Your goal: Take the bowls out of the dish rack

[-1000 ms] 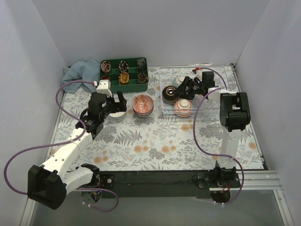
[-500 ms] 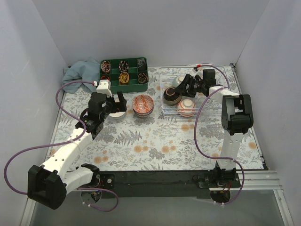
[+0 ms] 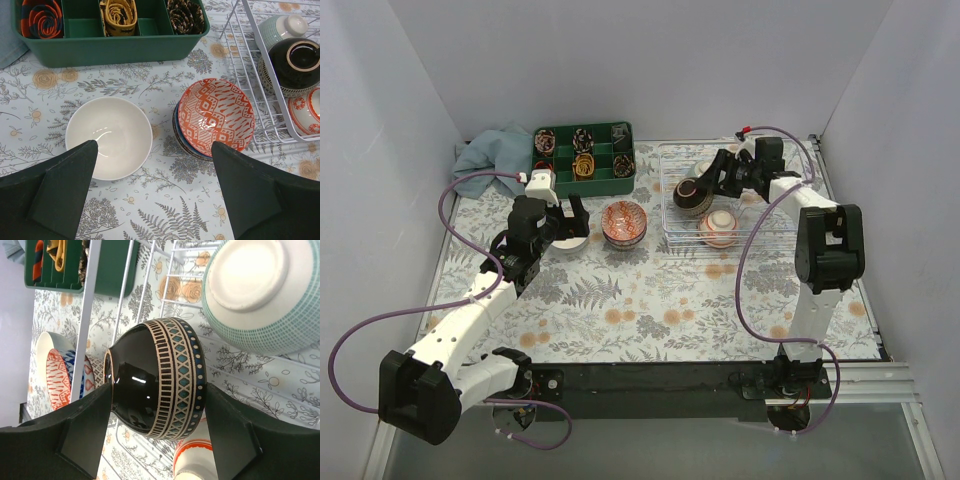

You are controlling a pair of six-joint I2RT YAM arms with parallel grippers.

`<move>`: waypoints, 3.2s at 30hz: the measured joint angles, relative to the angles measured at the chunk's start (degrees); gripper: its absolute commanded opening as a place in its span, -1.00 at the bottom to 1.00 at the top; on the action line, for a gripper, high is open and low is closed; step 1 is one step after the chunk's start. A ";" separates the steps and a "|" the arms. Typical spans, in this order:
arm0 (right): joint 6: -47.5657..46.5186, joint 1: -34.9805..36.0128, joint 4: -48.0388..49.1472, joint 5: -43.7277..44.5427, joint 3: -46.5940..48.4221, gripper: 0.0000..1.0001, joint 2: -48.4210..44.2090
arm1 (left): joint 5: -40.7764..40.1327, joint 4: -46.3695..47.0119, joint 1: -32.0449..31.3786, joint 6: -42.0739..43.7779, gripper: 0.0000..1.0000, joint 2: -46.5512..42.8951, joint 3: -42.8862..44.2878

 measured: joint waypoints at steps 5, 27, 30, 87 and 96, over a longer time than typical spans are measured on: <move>-1.29 0.02 -1.44 0.79 1.57 -0.83 -1.03 | 0.00 0.00 0.00 0.00 0.96 0.00 0.00; -13.31 4.24 -11.50 10.67 1.88 -0.91 -7.63 | 0.83 -0.02 0.00 0.00 0.96 0.52 0.00; -15.54 5.97 -13.33 12.83 2.27 -0.91 -8.24 | 0.87 -0.02 0.00 0.00 0.96 0.52 0.00; -73.85 63.82 16.46 77.75 -39.36 -0.97 -40.44 | 14.47 -11.61 0.00 -16.02 0.96 7.10 9.11; -84.96 71.56 31.91 84.30 -46.51 -0.97 -37.18 | 23.80 -18.82 -0.07 -25.35 0.96 9.79 12.20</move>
